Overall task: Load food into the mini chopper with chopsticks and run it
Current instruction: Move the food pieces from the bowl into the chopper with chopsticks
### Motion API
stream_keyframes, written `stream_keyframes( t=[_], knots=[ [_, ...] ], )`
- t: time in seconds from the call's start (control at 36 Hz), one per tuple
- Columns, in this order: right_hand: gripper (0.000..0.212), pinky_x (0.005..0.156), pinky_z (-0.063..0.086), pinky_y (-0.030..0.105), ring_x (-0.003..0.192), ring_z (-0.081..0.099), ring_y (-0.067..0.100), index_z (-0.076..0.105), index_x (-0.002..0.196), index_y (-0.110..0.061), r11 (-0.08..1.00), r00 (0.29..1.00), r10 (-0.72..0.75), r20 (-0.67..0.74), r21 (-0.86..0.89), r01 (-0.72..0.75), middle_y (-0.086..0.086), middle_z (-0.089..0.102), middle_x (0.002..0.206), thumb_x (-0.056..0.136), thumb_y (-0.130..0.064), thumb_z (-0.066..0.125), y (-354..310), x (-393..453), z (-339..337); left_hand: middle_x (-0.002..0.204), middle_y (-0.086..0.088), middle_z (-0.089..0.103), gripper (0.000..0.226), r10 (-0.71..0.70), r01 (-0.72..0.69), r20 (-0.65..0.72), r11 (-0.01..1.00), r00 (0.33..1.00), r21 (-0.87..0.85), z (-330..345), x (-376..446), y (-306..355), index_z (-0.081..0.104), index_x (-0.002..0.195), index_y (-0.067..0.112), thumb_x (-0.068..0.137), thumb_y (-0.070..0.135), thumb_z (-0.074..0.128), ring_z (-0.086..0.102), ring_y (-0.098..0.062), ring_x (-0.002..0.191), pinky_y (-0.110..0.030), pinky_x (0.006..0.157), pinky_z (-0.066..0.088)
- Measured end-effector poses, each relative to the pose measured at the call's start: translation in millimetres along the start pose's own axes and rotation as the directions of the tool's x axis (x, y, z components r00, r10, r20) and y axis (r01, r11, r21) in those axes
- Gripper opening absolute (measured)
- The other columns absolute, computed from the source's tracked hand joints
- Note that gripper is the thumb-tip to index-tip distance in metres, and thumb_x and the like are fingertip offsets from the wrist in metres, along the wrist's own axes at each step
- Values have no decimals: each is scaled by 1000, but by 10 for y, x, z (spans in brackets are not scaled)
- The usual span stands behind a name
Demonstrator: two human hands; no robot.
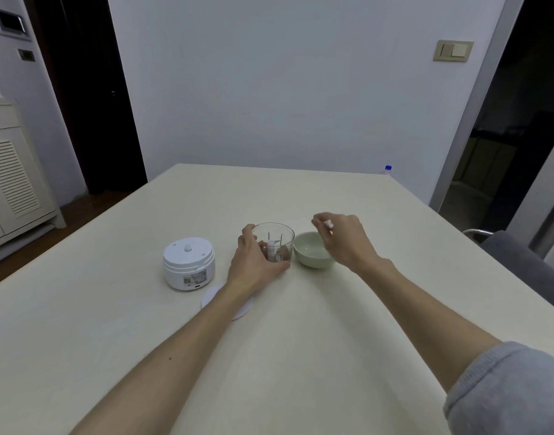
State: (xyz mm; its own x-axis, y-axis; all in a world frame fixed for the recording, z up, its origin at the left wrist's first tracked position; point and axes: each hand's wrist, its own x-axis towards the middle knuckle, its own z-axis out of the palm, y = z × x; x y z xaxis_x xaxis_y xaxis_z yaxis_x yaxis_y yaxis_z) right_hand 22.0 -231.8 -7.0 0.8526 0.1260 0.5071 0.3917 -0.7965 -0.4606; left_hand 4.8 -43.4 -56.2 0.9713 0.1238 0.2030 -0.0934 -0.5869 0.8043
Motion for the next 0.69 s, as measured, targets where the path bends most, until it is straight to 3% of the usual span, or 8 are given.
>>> stream_keyframes(
  t=[0.11,0.22,0.36,0.44,0.5,0.69],
  knots=[
    [30,80,48,44,93,60,44,64,104,7,976,983,-114,142,-169,137,20,71,100,105,-16,44,68,-64,66,145,-7,32,108,-4,5,-10,1000,1000,10,13,-9,3,13,151,17,70,34,83,50,-24,123,-30,92,40],
    [27,70,40,38,93,59,39,58,95,-1,943,958,-140,248,-262,206,13,66,105,106,-18,40,96,-119,72,145,-7,32,111,-11,11,-9,1000,1000,9,20,-22,2,8,152,18,71,35,82,51,-24,122,-35,98,43],
    [40,92,42,38,120,52,32,54,116,-1,932,924,-94,370,-293,212,13,58,126,108,-34,34,82,-167,73,139,-4,35,110,-14,14,-13,1000,1000,-17,19,-16,12,9,153,17,72,34,82,51,-18,108,-28,89,38],
    [50,111,27,34,138,38,27,47,130,-3,884,890,-74,450,-383,268,10,49,137,107,-44,30,95,-182,93,136,-3,35,108,-17,16,-13,999,1000,-29,23,-22,9,10,152,17,73,34,81,51,-16,104,-28,90,40],
    [56,120,17,40,148,25,23,38,140,-7,877,878,-36,478,-405,257,8,39,150,105,-50,29,96,-196,96,136,-3,34,108,-19,19,-14,999,1000,-29,22,-27,12,10,152,17,73,35,81,49,-16,104,-27,88,38],
    [81,122,10,47,153,10,20,18,154,-12,887,864,-5,504,-396,236,10,16,164,96,-60,46,146,-201,94,144,-6,30,111,-2,3,4,1000,1000,-29,-6,-46,36,8,153,18,72,31,82,48,-13,106,-25,90,36]
  ],
)
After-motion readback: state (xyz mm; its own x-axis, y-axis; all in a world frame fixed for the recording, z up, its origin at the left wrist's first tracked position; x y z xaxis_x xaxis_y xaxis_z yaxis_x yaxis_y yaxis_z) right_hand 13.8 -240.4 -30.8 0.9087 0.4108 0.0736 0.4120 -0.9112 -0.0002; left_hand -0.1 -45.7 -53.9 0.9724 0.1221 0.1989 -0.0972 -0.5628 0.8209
